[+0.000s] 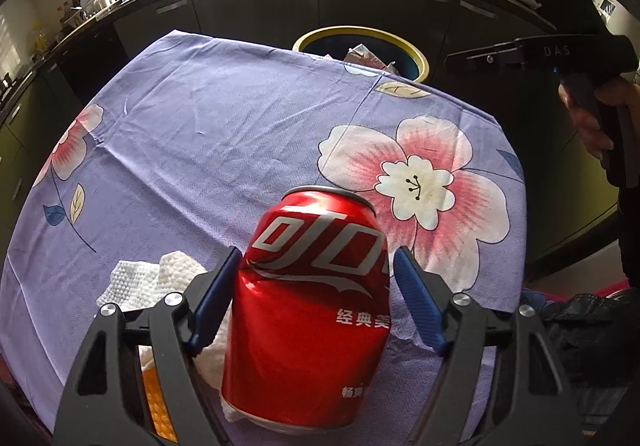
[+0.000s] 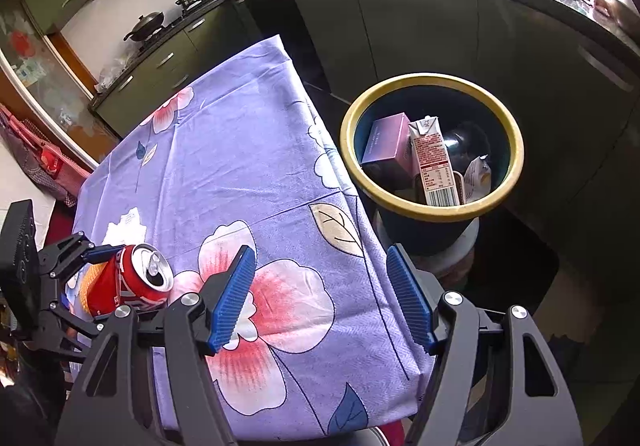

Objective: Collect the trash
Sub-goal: 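Grasp the red Coca-Cola can with the left gripper, then carry the red can over the bin and open the left gripper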

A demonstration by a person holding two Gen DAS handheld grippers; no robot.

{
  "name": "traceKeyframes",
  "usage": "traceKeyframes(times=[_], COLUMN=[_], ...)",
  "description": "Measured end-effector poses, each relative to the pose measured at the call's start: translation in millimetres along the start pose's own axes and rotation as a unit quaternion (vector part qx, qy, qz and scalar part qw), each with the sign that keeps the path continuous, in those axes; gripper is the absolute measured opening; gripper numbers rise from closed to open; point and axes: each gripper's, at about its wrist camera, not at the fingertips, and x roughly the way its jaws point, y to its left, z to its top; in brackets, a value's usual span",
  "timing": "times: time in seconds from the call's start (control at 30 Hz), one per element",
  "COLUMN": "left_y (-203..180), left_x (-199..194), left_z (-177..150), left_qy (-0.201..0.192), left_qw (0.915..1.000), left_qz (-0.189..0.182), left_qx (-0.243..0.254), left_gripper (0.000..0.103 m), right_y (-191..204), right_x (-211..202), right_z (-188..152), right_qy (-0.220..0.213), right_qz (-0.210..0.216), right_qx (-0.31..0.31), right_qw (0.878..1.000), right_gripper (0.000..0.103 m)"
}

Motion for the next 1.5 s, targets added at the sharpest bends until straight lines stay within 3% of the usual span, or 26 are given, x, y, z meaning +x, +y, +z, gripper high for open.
traceKeyframes(times=[0.4, 1.03, 1.23, 1.5], left_y=[-6.9, -7.1, -9.0, -31.2], left_x=[2.5, -52.4, -59.4, -32.0], left_z=[-0.6, 34.2, 68.3, 155.4], left_qy=[0.009, -0.05, -0.062, -0.064], left_qw=[0.9997, 0.9987, 0.9978, 0.9951], left_qz=[0.015, 0.002, -0.014, -0.058], left_qx=[0.018, 0.01, 0.017, 0.049], left_gripper=[0.071, 0.071, 0.071, 0.071], right_y=[-1.3, -17.1, -30.3, -70.2], right_x=[5.3, 0.6, -9.6, -15.0], right_z=[-1.7, -6.4, -6.8, -9.2], right_qy=[0.004, -0.002, -0.016, -0.035], right_qz=[0.004, 0.009, -0.003, -0.017], right_qx=[0.002, 0.014, 0.02, 0.051], right_qw=[1.0, 1.0, 1.0, 0.998], right_gripper=[0.068, 0.068, 0.068, 0.069])
